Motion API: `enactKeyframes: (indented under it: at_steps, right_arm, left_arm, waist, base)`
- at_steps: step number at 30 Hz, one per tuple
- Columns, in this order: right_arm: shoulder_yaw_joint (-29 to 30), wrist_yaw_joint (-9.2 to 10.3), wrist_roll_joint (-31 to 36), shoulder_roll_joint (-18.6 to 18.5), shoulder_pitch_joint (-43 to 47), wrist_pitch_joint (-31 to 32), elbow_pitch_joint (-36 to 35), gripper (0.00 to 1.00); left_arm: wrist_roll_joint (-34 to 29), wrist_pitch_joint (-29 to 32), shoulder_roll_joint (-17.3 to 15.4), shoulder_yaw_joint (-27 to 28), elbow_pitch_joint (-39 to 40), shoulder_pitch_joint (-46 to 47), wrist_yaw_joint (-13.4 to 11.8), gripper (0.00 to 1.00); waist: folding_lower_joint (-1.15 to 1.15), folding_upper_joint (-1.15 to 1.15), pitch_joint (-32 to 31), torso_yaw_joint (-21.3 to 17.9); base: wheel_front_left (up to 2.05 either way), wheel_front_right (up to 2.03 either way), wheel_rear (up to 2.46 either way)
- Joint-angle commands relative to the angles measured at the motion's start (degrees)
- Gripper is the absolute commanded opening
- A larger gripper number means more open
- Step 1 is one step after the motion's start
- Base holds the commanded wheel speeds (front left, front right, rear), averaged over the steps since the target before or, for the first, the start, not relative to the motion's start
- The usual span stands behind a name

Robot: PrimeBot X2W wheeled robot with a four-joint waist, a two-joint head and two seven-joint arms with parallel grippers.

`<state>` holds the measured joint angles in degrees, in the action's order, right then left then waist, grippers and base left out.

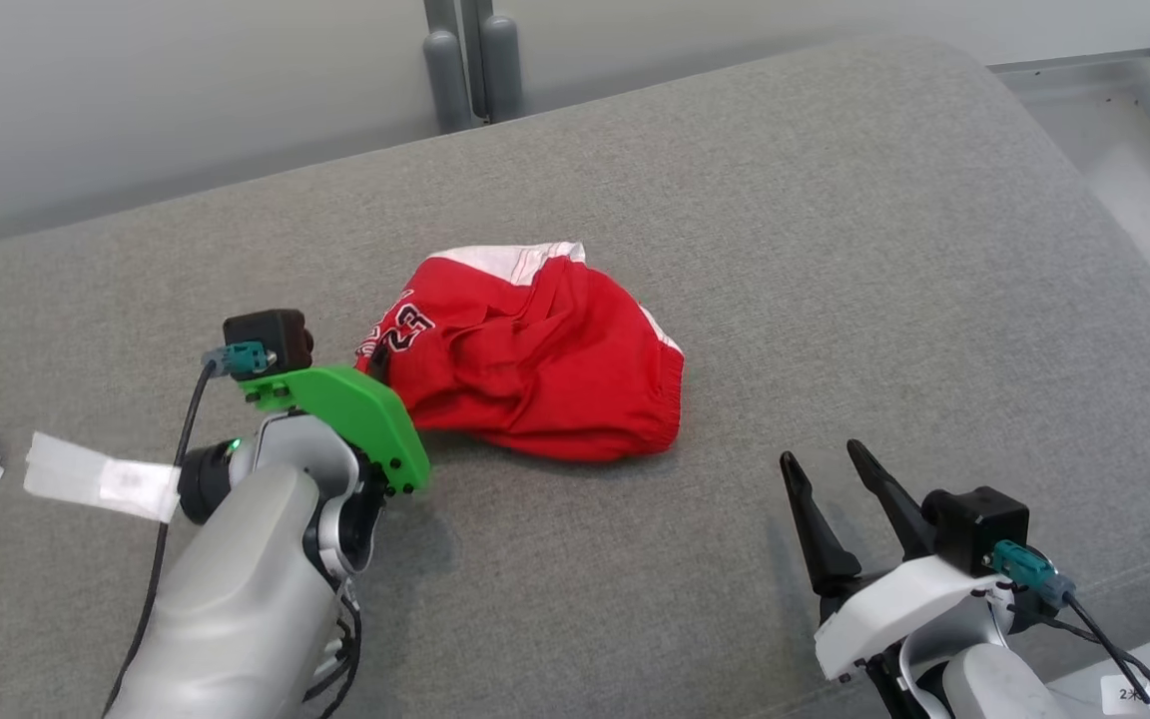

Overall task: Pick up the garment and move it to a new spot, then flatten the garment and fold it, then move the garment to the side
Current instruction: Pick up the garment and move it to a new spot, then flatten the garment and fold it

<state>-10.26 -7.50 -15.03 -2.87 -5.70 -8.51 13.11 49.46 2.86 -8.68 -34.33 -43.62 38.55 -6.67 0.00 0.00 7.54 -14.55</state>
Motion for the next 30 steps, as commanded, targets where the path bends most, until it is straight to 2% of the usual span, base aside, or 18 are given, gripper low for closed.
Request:
enactKeyframes:
  at_steps: [1,11,19,24,30]
  right_arm:
    - [0.06,0.02,0.08,-0.04,-0.43,-0.24,0.16,1.0]
    - [-0.12,0.02,0.54,-0.05,0.75,0.57,0.73,1.0]
    - [0.01,0.02,0.78,-0.04,2.53,1.29,0.38,1.0]
    - [-0.12,0.02,0.7,-0.05,3.23,1.68,-0.16,1.0]
    - [-0.34,0.02,0.62,-0.04,2.99,1.83,-0.54,1.0]
  left_arm:
    - [0.52,-0.86,-0.37,0.73,-1.06,-1.19,-0.47,1.0]
    - [1.29,-5.85,-0.91,1.92,-5.23,-5.17,-0.55,1.0]
    - [-0.99,-7.51,-1.54,0.29,-2.99,-3.74,-0.3,1.0]
    - [-2.79,-6.15,0.04,-2.26,0.64,-1.72,-0.6,1.0]
    - [-5.28,-3.05,2.43,-6.39,4.15,0.4,-1.19,1.0]
  waist:
    - [0.0,0.0,-0.21,1.66]
    - [0.0,0.0,-3.38,4.32]
    - [0.0,0.0,-5.8,4.73]
    - [0.0,0.0,-5.97,2.77]
    - [0.0,0.0,-4.68,-1.69]
  base:
    - [0.0,0.0,0.0]
    - [0.0,0.0,0.0]
    - [0.0,0.0,0.0]
    - [0.0,0.0,0.0]
    - [0.0,0.0,0.0]
